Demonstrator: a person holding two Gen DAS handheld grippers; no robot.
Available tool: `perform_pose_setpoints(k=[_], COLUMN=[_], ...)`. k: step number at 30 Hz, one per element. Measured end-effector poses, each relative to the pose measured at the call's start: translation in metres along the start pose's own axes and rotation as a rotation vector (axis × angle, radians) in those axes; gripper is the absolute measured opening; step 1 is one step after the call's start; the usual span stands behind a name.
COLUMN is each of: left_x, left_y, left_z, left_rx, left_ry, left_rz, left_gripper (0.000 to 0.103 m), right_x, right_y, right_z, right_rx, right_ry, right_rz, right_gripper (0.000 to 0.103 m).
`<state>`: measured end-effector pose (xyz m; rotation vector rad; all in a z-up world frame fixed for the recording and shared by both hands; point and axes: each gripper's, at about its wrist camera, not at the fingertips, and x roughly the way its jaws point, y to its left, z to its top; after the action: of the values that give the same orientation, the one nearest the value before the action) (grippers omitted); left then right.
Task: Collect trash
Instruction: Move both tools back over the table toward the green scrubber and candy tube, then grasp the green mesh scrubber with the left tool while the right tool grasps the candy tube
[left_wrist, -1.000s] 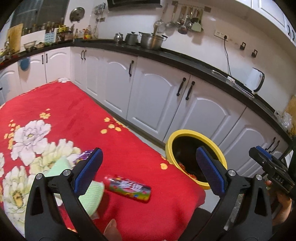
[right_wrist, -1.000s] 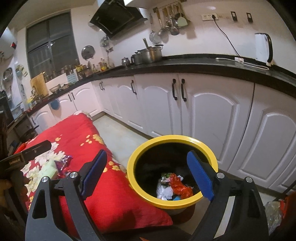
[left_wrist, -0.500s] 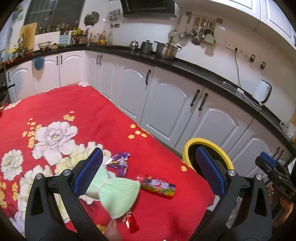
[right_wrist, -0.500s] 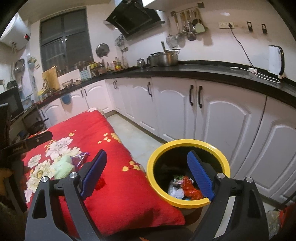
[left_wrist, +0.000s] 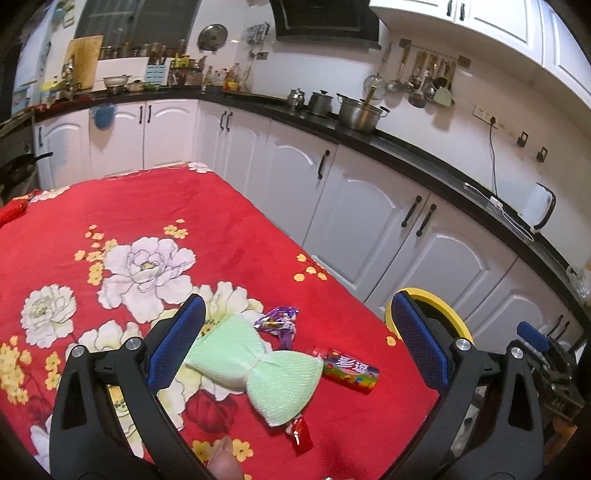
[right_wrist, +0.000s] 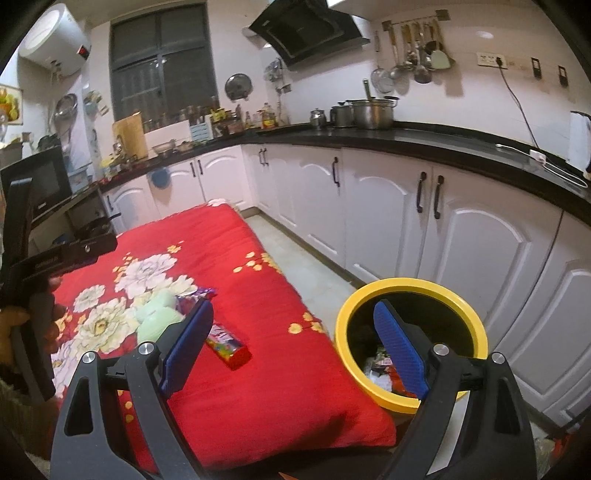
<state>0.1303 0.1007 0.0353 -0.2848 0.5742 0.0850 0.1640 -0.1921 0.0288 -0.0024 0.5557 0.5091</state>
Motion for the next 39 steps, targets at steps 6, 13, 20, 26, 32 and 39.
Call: perform_pose_setpoints(k=[6,13,20,26,32,39], left_x=[-0.005,0.002,0.017,0.037,0.059,0.083], left_y=[0.012,0.028,0.045,0.067,0.076,0.074], left_z=[-0.004,-0.017,-0.036,-0.054,-0.064,-0.066], left_rx=[-0.015,-0.028,-0.052,-0.194,-0.356,-0.449], left_ry=[0.007,0.059,0.144,0.250,0.322,0.345], left_rz=[0.022,0.058,0.082,0.027,-0.082,-0.102], left_gripper=[0.093,0.093,0.093,0.093,0.088,0.085], right_x=[0.006,0.026,0.060,0.091,0.117,0.142], right_y=[0.017,0.038,0.052,0.060,0.065,0.071], right_z=[-0.002,-0.009,-0.017,-0.028,-0.035,-0.039], right_rx=[-0.041,-0.090,-0.147,-0.195,-0.218,-0.255], right_ry=[0.022,0.078,0.151,0.211,0.252,0.293], right_rz=[0.031,0.071,0.079,0.078,0.073,0.071], right_gripper=[0.086,0.086,0.086,0.086,0.086,0.084])
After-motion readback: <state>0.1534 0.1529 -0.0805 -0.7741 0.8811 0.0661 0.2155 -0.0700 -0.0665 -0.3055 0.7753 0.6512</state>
